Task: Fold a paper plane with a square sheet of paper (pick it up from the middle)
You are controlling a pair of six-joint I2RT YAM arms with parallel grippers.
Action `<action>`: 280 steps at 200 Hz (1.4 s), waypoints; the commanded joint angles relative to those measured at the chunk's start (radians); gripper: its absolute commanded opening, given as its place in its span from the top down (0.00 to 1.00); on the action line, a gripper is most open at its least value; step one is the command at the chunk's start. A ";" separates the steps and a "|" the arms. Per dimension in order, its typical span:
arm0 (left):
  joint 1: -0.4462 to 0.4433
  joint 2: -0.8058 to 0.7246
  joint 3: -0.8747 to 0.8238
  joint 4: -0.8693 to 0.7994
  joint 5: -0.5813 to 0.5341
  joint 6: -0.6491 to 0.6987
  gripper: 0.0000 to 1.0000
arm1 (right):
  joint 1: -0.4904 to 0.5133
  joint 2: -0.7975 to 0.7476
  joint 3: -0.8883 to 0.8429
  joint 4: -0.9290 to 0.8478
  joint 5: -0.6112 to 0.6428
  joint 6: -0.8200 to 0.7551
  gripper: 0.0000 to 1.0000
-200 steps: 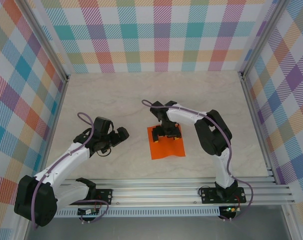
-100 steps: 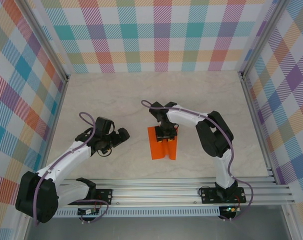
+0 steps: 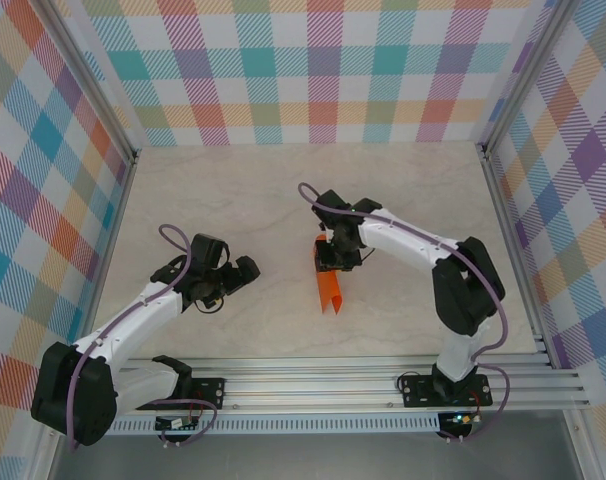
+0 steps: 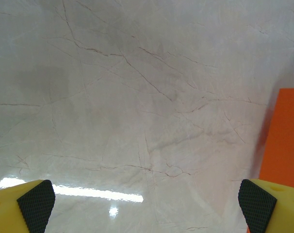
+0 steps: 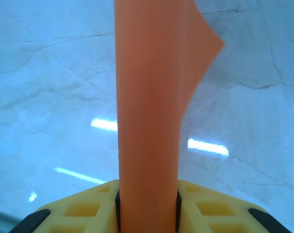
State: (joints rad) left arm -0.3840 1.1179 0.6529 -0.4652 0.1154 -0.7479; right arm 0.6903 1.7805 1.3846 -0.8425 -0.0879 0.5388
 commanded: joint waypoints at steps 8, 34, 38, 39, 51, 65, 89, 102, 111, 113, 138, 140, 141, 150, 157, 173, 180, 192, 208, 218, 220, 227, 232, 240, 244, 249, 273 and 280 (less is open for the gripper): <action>-0.013 -0.006 0.022 0.025 0.036 -0.012 0.00 | -0.064 -0.126 -0.097 0.195 -0.216 0.065 0.68; -0.023 0.009 0.023 0.074 0.079 -0.025 0.00 | -0.128 -0.162 -0.222 0.326 -0.299 0.120 0.66; -0.027 0.015 0.025 0.084 0.087 -0.025 0.00 | -0.137 -0.163 -0.240 0.344 -0.306 0.127 0.66; -0.028 0.017 0.024 0.087 0.089 -0.025 0.00 | -0.140 -0.162 -0.245 0.348 -0.308 0.128 0.66; -0.041 0.040 0.037 0.104 0.105 -0.025 0.00 | -0.167 -0.161 -0.305 0.398 -0.325 0.160 0.65; -0.065 0.073 0.060 0.108 0.115 -0.020 0.00 | -0.186 -0.164 -0.368 0.447 -0.326 0.176 0.64; -0.119 0.147 0.107 0.115 0.116 -0.011 0.00 | -0.205 -0.157 -0.411 0.416 -0.273 0.153 0.56; -0.152 0.193 0.140 0.115 0.112 -0.007 0.00 | -0.212 -0.161 -0.425 0.381 -0.237 0.127 0.49; -0.175 0.225 0.164 0.113 0.104 -0.003 0.00 | -0.218 -0.170 -0.434 0.357 -0.207 0.113 0.41; -0.182 0.229 0.170 0.111 0.103 -0.002 0.00 | -0.220 -0.173 -0.437 0.353 -0.202 0.109 0.40; -0.245 0.299 0.227 0.106 0.068 0.000 0.00 | -0.245 -0.194 -0.447 0.299 -0.164 0.054 0.31; -0.249 0.304 0.232 0.107 0.066 0.000 0.00 | -0.247 -0.195 -0.447 0.292 -0.159 0.049 0.30; -0.251 0.306 0.233 0.108 0.066 -0.001 0.00 | -0.248 -0.195 -0.448 0.290 -0.157 0.047 0.30; -0.267 0.324 0.246 0.112 0.056 -0.007 0.00 | -0.255 -0.202 -0.450 0.272 -0.141 0.024 0.26; -0.278 0.339 0.256 0.116 0.051 -0.011 0.00 | -0.262 -0.205 -0.453 0.264 -0.135 0.009 0.24; -0.300 0.365 0.277 0.114 0.034 -0.015 0.00 | -0.287 -0.204 -0.457 0.246 -0.138 -0.024 0.24; -0.308 0.375 0.285 0.110 0.024 -0.017 0.00 | -0.297 -0.202 -0.458 0.239 -0.142 -0.036 0.24; -0.321 0.393 0.298 0.106 0.015 -0.018 0.00 | -0.310 -0.201 -0.456 0.227 -0.139 -0.059 0.24; -0.336 0.412 0.312 0.107 0.010 -0.022 0.01 | -0.327 -0.202 -0.452 0.202 -0.122 -0.083 0.25; -0.347 0.425 0.319 0.113 0.008 -0.027 0.02 | -0.336 -0.204 -0.452 0.191 -0.127 -0.106 0.26; -0.350 0.427 0.321 0.115 0.008 -0.028 0.03 | -0.337 -0.203 -0.451 0.188 -0.129 -0.115 0.26; -0.355 0.438 0.326 0.121 0.013 -0.033 0.05 | -0.339 -0.199 -0.446 0.171 -0.129 -0.134 0.26; -0.360 0.445 0.331 0.126 0.015 -0.037 0.07 | -0.338 -0.194 -0.440 0.156 -0.124 -0.147 0.26; -0.367 0.458 0.339 0.130 0.015 -0.043 0.10 | -0.337 -0.185 -0.433 0.136 -0.124 -0.167 0.26; -0.370 0.463 0.343 0.131 0.012 -0.048 0.11 | -0.338 -0.180 -0.430 0.129 -0.128 -0.176 0.26; -0.374 0.468 0.345 0.131 0.007 -0.051 0.13 | -0.338 -0.176 -0.428 0.122 -0.129 -0.186 0.26; -0.392 0.488 0.364 0.137 -0.012 -0.069 0.20 | -0.339 -0.169 -0.426 0.106 -0.080 -0.194 0.26; -0.395 0.492 0.367 0.141 -0.017 -0.077 0.23 | -0.337 -0.165 -0.422 0.105 -0.077 -0.195 0.26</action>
State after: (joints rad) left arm -0.7570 1.5932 0.9855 -0.3431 0.1284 -0.7986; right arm 0.3531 1.6051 0.9413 -0.6838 -0.2005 0.3946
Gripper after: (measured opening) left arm 0.800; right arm 0.740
